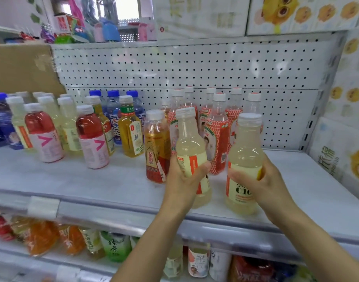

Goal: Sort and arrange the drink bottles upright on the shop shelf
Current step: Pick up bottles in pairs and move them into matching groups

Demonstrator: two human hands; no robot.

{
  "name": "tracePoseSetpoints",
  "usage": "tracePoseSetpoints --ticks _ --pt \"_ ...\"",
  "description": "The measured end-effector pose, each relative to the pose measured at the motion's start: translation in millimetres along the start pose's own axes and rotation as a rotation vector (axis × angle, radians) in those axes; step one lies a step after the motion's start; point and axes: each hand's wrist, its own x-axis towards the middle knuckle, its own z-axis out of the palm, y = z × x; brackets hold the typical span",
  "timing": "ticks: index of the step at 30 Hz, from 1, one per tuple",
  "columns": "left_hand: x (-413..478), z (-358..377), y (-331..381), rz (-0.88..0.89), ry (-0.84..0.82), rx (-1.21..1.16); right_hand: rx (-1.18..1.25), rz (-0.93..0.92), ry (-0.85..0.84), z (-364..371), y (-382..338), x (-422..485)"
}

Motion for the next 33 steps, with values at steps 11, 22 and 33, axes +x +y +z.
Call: tracePoseSetpoints --ticks 11,22,33 --pt "-29 -93 25 0.074 0.081 -0.136 0.048 -0.148 -0.030 95 -44 -15" --pt "-48 -290 34 0.064 0.084 -0.078 0.153 -0.116 -0.046 288 -74 -47" --pt "-44 -456 16 -0.022 0.143 -0.026 0.189 -0.053 -0.055 442 -89 -67"
